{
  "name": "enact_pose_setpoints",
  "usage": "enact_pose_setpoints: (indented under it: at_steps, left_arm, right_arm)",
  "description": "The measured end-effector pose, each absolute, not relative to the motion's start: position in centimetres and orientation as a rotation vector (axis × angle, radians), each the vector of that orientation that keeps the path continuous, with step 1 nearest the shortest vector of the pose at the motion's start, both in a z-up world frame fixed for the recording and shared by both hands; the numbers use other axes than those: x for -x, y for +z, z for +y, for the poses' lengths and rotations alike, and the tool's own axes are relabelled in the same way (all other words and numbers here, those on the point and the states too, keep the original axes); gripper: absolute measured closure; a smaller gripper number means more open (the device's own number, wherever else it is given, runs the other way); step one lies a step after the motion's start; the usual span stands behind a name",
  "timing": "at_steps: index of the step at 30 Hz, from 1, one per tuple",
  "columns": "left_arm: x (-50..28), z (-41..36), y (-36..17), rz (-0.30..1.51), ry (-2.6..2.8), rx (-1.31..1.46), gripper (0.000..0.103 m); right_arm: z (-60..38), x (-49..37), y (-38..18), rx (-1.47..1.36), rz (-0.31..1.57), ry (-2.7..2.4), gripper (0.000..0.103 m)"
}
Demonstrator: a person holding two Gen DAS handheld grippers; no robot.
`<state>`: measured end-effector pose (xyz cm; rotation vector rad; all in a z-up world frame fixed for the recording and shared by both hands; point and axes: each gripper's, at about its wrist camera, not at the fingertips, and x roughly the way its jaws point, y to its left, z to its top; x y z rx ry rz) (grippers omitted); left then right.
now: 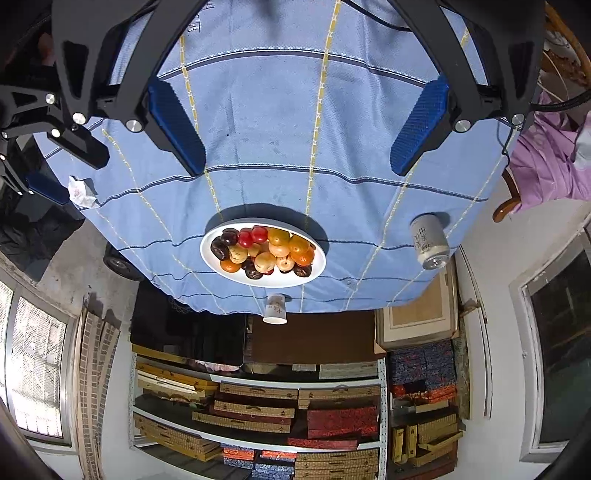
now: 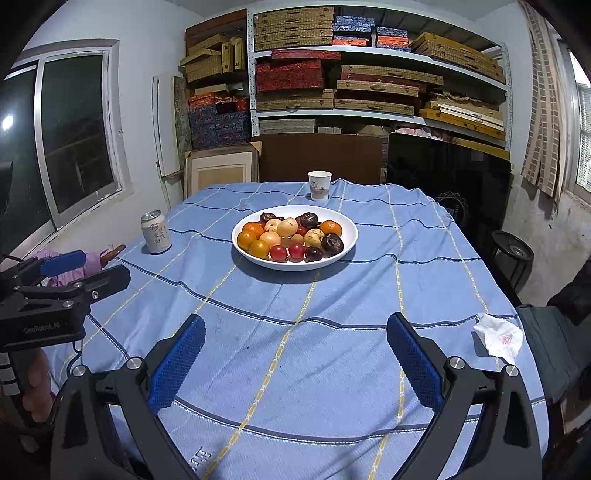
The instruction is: Organize fruits
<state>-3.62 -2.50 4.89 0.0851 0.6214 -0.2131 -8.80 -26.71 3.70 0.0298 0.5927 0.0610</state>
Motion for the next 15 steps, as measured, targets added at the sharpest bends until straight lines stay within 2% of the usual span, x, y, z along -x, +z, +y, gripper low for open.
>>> enact_pose_setpoints:
  at_steps: [4, 15]
  left_arm:
    - [4.2, -2.8, 5.4, 0.566, -0.188, -0.116, 0.005]
    - [3.2, -2.1, 4.7, 0.614, -0.173, -0.076, 0.005]
  right_arm:
    - [-26.7, 9.0, 3.6, -0.028, 0.591, 0.059, 0.004]
    - [-26.9, 9.3, 3.4, -0.054, 0.584, 0.053, 0.004]
